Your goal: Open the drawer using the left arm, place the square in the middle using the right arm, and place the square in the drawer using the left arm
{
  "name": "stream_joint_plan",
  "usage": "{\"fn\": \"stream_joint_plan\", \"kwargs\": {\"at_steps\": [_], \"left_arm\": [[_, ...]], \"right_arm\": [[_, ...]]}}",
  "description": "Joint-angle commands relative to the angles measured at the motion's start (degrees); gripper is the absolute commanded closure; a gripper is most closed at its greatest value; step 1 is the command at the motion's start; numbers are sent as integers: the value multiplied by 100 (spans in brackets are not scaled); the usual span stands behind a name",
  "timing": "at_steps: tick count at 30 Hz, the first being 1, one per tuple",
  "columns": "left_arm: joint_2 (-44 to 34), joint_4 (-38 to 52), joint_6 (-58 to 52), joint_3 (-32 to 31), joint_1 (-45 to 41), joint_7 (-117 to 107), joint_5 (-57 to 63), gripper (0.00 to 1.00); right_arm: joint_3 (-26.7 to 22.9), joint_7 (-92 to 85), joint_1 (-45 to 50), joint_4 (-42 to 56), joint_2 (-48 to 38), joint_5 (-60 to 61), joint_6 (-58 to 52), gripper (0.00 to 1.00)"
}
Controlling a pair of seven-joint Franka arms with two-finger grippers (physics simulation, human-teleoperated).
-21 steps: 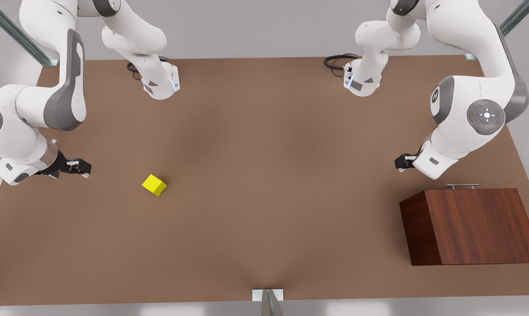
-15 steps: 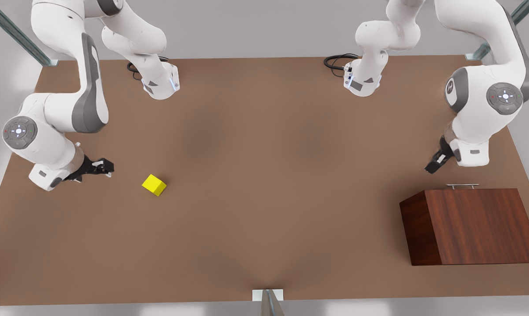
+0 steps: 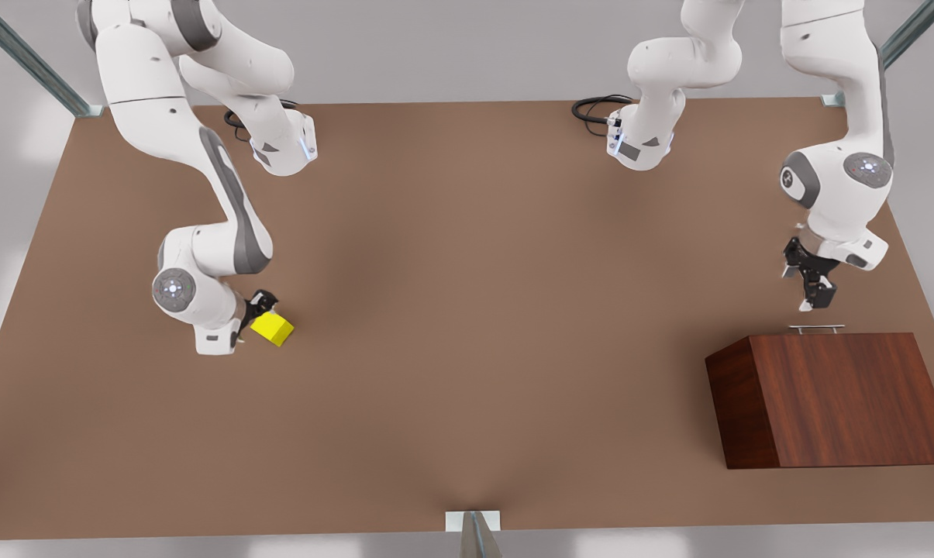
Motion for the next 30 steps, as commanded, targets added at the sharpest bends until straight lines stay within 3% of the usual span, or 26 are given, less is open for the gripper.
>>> {"fn": "stream_joint_plan", "kwargs": {"at_steps": [1,12,30], "left_arm": [[62,0,68,-3,-88,0,4,0],[915,61,1166,-12,395,491,39,0],[1284,360,1386,-12,650,1001,75,0]], "right_arm": [[0,-76,2,0,21,-1,21,0],[-53,-1438,-77,-457,452,-1,891,0],[-71,-1640,-165,-897,751,-1,1726,0]]}}
